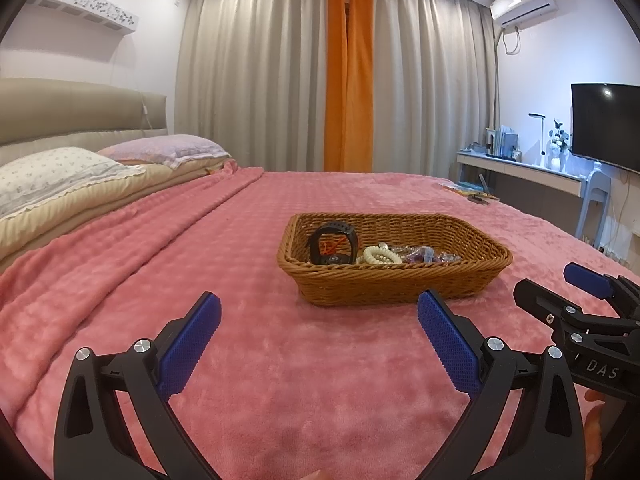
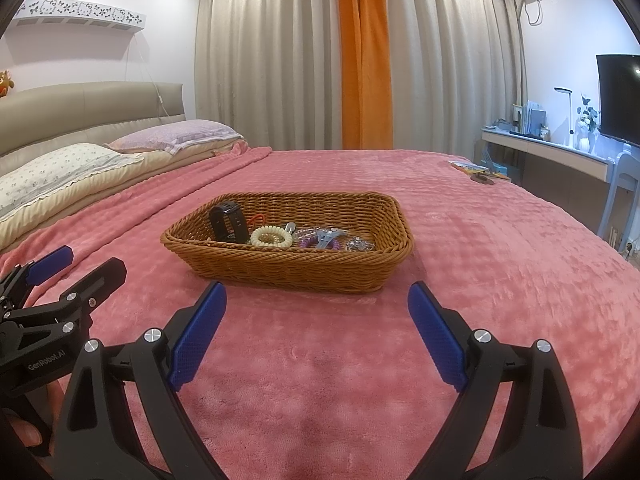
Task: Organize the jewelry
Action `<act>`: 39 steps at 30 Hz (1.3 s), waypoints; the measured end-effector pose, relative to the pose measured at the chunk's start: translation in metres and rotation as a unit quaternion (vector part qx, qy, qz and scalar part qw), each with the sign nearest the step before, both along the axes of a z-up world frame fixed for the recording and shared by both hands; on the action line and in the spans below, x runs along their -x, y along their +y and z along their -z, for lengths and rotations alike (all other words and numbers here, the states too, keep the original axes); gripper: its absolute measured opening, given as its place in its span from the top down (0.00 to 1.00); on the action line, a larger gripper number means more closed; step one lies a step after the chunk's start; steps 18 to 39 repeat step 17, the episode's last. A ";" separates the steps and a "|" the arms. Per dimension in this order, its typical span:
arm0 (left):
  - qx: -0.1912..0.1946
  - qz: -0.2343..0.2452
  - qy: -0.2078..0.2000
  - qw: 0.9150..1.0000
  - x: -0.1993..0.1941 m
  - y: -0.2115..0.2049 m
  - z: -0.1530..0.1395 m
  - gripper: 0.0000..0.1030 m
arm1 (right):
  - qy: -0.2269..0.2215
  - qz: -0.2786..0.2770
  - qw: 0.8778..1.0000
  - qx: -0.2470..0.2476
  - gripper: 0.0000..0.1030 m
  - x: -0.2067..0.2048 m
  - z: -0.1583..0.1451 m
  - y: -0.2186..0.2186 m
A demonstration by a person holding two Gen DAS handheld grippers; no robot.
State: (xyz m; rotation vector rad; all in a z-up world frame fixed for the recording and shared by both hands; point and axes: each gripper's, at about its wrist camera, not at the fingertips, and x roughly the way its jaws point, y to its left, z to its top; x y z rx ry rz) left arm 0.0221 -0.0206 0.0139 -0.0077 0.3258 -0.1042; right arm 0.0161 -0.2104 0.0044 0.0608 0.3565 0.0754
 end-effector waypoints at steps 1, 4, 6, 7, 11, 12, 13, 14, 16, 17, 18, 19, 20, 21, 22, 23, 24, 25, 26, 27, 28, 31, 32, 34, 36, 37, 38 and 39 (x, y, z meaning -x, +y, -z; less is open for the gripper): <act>-0.001 0.002 0.002 1.000 0.000 0.000 0.000 0.07 | 0.000 0.000 1.000 0.000 0.15 0.000 0.000 0.000; -0.005 0.006 0.003 1.000 -0.001 -0.001 0.000 0.07 | -0.001 0.000 1.000 0.000 0.15 0.000 0.000 0.000; -0.002 0.008 -0.002 1.000 0.001 0.000 -0.001 0.07 | -0.001 -0.001 1.000 0.000 0.15 0.000 0.000 0.000; 0.001 0.005 -0.003 1.000 0.003 0.002 -0.001 0.07 | 0.000 0.000 1.000 0.000 0.15 0.000 0.000 0.000; 0.010 0.001 0.005 1.000 -0.002 0.007 -0.001 0.07 | 0.000 0.000 1.000 0.000 0.15 0.000 -0.001 0.000; 0.011 -0.001 0.009 1.000 -0.003 0.007 -0.002 0.07 | 0.001 0.000 1.000 -0.001 0.15 0.000 0.000 0.000; 0.013 0.001 0.012 1.000 -0.003 0.009 -0.001 0.07 | 0.000 -0.001 1.000 -0.001 0.15 0.000 0.000 0.000; 0.013 0.003 0.014 1.000 -0.003 0.008 -0.002 0.07 | 0.001 -0.001 1.000 -0.001 0.15 -0.001 0.000 0.000; 0.011 0.002 0.013 1.000 -0.002 0.009 -0.002 0.07 | 0.001 -0.001 1.000 -0.001 0.15 -0.001 0.000 0.000; 0.011 0.002 0.013 1.000 -0.003 0.009 -0.002 0.07 | 0.001 -0.001 1.000 -0.001 0.15 -0.001 0.000 0.000; 0.011 0.002 0.013 1.000 -0.003 0.009 -0.002 0.07 | 0.001 -0.001 1.000 -0.001 0.15 -0.001 0.000 0.000; 0.011 0.002 0.013 1.000 -0.003 0.009 -0.002 0.07 | 0.001 -0.001 1.000 -0.001 0.15 -0.001 0.000 0.000; 0.011 0.002 0.013 1.000 -0.003 0.009 -0.002 0.07 | 0.001 -0.001 1.000 -0.001 0.15 -0.001 0.000 0.000; 0.011 0.002 0.013 1.000 -0.003 0.009 -0.002 0.07 | 0.001 -0.001 1.000 -0.001 0.15 -0.001 0.000 0.000; 0.011 0.002 0.013 1.000 -0.003 0.009 -0.002 0.07 | 0.001 -0.001 1.000 -0.001 0.15 -0.001 0.000 0.000; 0.011 0.002 0.013 1.000 -0.003 0.009 -0.002 0.07 | 0.001 -0.001 1.000 -0.001 0.15 -0.001 0.000 0.000; 0.011 0.002 0.013 1.000 -0.003 0.009 -0.002 0.07 | 0.001 -0.001 1.000 -0.001 0.15 -0.001 0.000 0.000; 0.011 0.002 0.013 1.000 -0.003 0.009 -0.002 0.07 | 0.001 -0.001 1.000 -0.001 0.15 -0.001 0.000 0.000; 0.011 0.002 0.013 1.000 -0.003 0.009 -0.002 0.07 | 0.001 -0.001 1.000 -0.001 0.15 -0.001 0.000 0.000; 0.011 0.002 0.013 1.000 -0.003 0.009 -0.002 0.07 | 0.001 -0.001 1.000 -0.001 0.15 -0.001 0.000 0.000; 0.011 0.002 0.013 1.000 -0.003 0.009 -0.002 0.07 | 0.001 -0.001 1.000 -0.001 0.15 -0.001 0.000 0.000; 0.011 0.002 0.013 1.000 -0.003 0.009 -0.002 0.07 | 0.001 -0.001 1.000 -0.001 0.15 -0.001 0.000 0.000; 0.011 0.002 0.013 1.000 -0.003 0.009 -0.002 0.07 | 0.001 -0.001 1.000 -0.001 0.15 -0.001 0.000 0.000; 0.011 0.002 0.013 1.000 -0.003 0.009 -0.002 0.07 | 0.001 -0.001 1.000 -0.001 0.15 -0.001 0.000 0.000; 0.011 0.002 0.013 1.000 -0.003 0.009 -0.002 0.07 | 0.001 -0.001 1.000 -0.001 0.15 -0.001 0.000 0.000; 0.011 0.002 0.013 1.000 -0.003 0.009 -0.002 0.07 | 0.001 -0.001 1.000 -0.001 0.15 -0.001 0.000 0.000; 0.011 0.002 0.013 1.000 -0.003 0.009 -0.002 0.07 | 0.001 -0.001 1.000 -0.001 0.15 -0.001 0.000 0.000; 0.011 0.002 0.013 1.000 -0.003 0.009 -0.002 0.07 | 0.001 -0.001 1.000 -0.001 0.15 -0.001 0.000 0.000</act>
